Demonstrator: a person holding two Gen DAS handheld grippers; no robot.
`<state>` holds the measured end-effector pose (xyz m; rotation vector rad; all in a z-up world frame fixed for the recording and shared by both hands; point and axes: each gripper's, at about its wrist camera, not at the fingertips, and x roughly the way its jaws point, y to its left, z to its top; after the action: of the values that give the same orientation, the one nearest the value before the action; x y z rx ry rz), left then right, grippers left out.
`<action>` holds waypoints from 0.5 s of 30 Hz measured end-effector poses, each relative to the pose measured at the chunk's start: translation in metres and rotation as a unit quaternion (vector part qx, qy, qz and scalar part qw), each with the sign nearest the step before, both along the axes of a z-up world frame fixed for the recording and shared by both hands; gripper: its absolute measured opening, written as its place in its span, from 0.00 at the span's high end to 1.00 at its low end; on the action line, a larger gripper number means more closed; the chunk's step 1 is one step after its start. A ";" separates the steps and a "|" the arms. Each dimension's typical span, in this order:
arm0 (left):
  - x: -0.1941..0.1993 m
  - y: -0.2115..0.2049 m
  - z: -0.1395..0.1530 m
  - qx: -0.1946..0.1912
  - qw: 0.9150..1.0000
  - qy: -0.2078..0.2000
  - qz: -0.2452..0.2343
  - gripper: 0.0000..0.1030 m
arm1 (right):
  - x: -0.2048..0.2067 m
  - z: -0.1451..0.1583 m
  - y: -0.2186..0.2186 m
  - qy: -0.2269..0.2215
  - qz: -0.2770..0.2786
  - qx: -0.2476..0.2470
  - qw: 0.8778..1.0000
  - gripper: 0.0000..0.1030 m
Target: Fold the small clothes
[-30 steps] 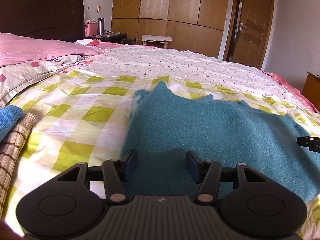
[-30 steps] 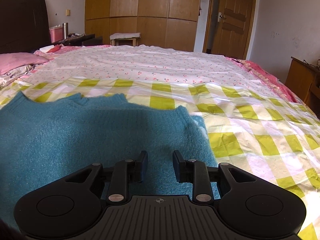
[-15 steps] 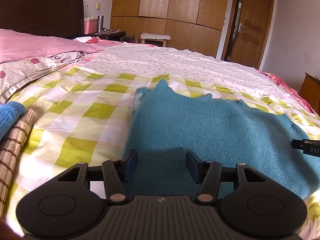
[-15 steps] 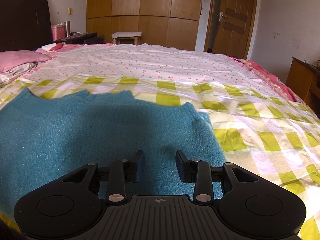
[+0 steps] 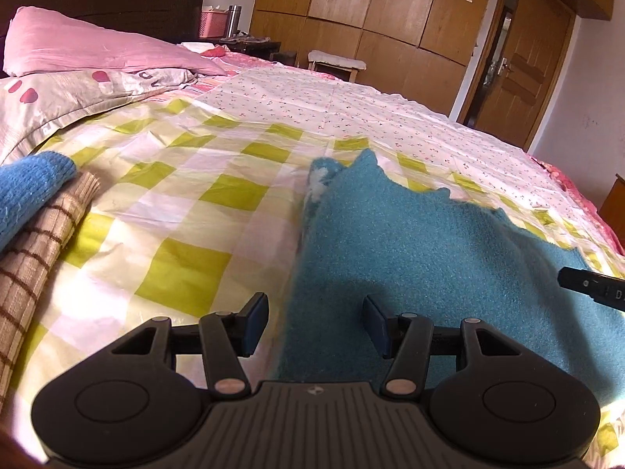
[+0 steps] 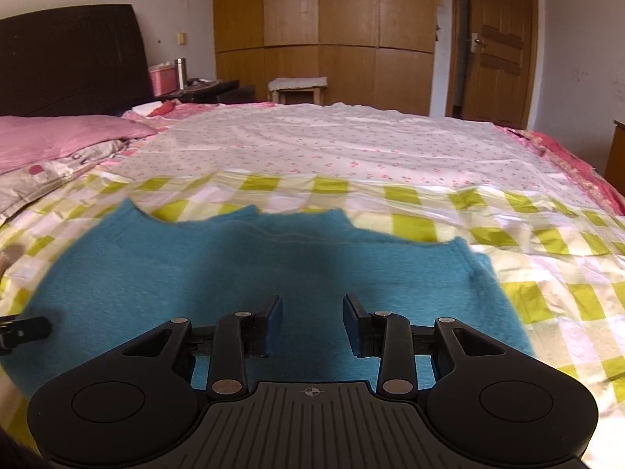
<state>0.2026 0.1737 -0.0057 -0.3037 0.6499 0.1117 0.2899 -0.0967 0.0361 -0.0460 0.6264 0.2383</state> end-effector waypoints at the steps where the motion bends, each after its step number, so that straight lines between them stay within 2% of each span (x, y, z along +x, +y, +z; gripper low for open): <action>1: 0.000 -0.001 0.000 0.005 1.000 0.000 -0.001 0.43 | 0.001 -0.001 0.007 0.005 0.010 0.002 1.000 0.67; 6: -0.001 0.000 0.001 0.008 1.000 0.000 -0.006 0.43 | 0.008 -0.019 0.042 0.039 0.036 -0.017 0.998 0.67; 15: -0.003 0.005 0.000 -0.003 1.000 0.001 -0.009 0.42 | 0.010 -0.008 0.056 0.032 0.050 -0.018 0.998 0.67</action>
<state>0.1994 0.1785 -0.0059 -0.3035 0.6546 0.0918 0.3004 -0.0407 0.0281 -0.1040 0.6923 0.3264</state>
